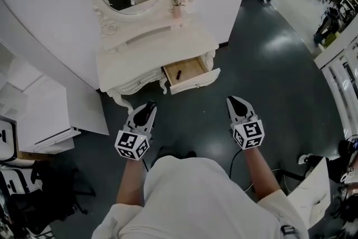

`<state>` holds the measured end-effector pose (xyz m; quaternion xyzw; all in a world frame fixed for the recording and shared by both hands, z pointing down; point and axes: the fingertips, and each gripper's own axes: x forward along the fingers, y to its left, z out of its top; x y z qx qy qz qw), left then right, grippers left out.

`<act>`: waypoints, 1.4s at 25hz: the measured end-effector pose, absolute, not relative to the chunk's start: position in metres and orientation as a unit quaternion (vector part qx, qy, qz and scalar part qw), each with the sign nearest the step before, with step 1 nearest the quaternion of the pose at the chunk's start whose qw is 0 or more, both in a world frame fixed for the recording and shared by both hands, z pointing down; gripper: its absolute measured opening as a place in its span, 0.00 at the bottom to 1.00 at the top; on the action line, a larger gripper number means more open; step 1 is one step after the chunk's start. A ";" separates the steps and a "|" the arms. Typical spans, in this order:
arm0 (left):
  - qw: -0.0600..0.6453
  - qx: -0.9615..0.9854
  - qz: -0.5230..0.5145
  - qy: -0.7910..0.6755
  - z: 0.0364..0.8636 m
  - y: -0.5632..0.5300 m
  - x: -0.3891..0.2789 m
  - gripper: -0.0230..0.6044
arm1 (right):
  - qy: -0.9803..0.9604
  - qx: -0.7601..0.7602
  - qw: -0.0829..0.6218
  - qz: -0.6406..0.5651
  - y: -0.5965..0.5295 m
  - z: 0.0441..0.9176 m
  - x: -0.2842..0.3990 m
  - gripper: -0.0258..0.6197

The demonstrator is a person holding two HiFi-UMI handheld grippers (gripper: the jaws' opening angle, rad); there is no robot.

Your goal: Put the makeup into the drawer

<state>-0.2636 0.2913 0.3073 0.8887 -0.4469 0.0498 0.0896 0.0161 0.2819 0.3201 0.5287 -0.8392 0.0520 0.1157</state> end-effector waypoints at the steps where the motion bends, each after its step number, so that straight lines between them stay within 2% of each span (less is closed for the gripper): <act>1: 0.092 0.889 0.051 -0.447 0.309 0.292 -0.263 0.15 | -0.839 0.528 0.116 0.053 0.282 0.321 0.017 0.09; 14: 0.100 0.895 0.055 -0.431 0.315 0.257 -0.260 0.15 | -0.834 0.533 0.125 0.067 0.255 0.333 0.014 0.09; 35: 0.128 0.917 0.090 -0.367 0.349 0.097 -0.272 0.15 | -0.809 0.559 0.156 0.094 0.122 0.356 -0.016 0.09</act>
